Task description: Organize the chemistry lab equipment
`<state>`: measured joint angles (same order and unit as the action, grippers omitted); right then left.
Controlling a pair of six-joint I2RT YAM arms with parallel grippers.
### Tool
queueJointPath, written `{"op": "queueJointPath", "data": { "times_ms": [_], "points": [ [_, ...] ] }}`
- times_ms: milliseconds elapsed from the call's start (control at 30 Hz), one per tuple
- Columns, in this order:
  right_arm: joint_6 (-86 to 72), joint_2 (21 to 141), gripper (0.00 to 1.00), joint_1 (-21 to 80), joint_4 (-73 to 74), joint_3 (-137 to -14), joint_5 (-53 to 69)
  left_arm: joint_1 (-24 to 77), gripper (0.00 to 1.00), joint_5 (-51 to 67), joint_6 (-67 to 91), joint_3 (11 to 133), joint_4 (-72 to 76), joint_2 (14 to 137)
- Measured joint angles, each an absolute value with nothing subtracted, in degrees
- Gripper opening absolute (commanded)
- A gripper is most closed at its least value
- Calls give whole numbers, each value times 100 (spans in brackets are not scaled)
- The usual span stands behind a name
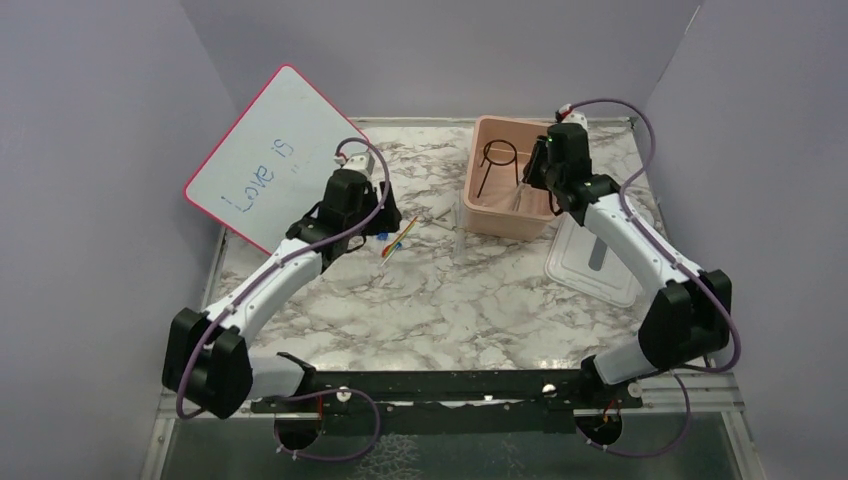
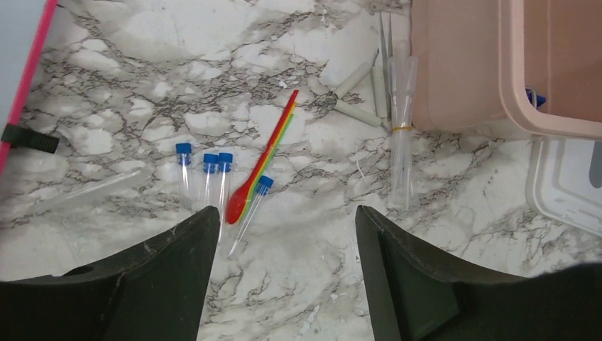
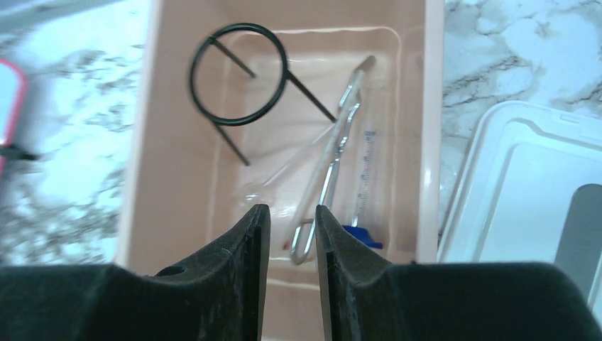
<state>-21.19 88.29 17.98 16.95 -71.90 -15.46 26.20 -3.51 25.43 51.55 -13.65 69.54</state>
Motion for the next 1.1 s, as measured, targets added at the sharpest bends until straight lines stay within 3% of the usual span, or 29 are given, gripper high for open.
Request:
{"op": "queueJointPath", "data": {
  "times_ms": [467,1100],
  "points": [
    [-2536,6834,33,1798,1944,-5813,303,2716,57,858,2357,7081,-1697,9911],
    [-2749,5953,32,1798,2200,-5157,725,2958,42,836,928,8956,-1636,12252]
  ]
}}
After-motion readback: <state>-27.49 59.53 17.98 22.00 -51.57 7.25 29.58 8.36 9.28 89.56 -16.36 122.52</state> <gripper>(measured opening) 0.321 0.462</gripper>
